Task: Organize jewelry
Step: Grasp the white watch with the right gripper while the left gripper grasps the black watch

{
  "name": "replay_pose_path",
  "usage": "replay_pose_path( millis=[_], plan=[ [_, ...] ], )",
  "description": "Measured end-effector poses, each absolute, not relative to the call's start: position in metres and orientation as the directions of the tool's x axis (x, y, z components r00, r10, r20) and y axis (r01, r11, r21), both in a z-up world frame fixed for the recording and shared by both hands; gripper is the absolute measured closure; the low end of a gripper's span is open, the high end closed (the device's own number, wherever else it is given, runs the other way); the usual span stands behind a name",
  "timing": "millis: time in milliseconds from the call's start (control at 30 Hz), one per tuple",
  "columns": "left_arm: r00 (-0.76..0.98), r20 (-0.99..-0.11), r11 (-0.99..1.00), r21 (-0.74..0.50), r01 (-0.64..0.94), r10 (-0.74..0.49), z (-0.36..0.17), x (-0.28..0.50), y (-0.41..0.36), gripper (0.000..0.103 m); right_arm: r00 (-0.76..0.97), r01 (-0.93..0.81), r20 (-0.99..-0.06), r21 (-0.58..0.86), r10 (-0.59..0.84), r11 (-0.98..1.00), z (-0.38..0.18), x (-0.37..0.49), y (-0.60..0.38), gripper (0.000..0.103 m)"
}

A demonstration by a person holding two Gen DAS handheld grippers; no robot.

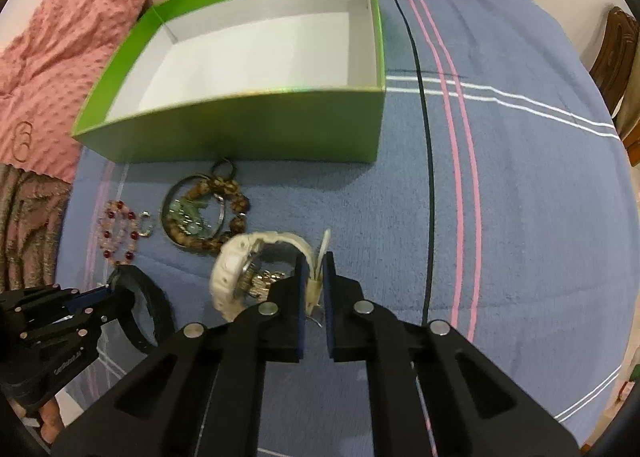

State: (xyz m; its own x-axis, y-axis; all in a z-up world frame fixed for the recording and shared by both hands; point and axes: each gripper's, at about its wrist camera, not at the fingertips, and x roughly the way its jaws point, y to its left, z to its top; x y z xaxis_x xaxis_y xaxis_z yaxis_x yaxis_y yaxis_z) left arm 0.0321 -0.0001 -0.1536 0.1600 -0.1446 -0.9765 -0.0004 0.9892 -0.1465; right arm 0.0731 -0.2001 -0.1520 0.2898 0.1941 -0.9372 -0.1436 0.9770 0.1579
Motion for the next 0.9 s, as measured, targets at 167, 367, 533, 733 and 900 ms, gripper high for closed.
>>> replay_pose_path(
  millis=[167,367,533,733,900],
  plan=[
    [0.175,-0.975,0.99,-0.141,-0.009,-0.137,-0.141,0.017,-0.002,0.092,0.307,-0.152,-0.937,0.121,0.164,0.981,-0.145,0.069,-0.197,0.096],
    [0.153,-0.978,0.989,-0.15,-0.02,-0.145,-0.138,0.013,-0.003,0.092,0.305,-0.143,-0.948,0.046,0.089,0.989,-0.149,0.065,-0.196,0.094],
    [0.144,-0.979,0.988,-0.151,-0.02,-0.146,-0.149,0.012,-0.005,0.092,0.279,-0.136,-0.959,0.015,0.053,0.991,-0.161,0.068,-0.195,0.083],
    [0.132,-0.983,0.992,-0.127,-0.004,-0.125,-0.155,0.022,-0.014,0.086,0.243,-0.131,-0.967,0.049,0.08,0.99,-0.175,0.073,-0.192,0.083],
    [0.124,-0.985,0.993,-0.119,0.007,-0.119,-0.161,0.027,-0.019,0.087,0.254,-0.129,-0.961,0.079,0.11,0.989,-0.172,0.077,-0.197,0.091]
  ],
)
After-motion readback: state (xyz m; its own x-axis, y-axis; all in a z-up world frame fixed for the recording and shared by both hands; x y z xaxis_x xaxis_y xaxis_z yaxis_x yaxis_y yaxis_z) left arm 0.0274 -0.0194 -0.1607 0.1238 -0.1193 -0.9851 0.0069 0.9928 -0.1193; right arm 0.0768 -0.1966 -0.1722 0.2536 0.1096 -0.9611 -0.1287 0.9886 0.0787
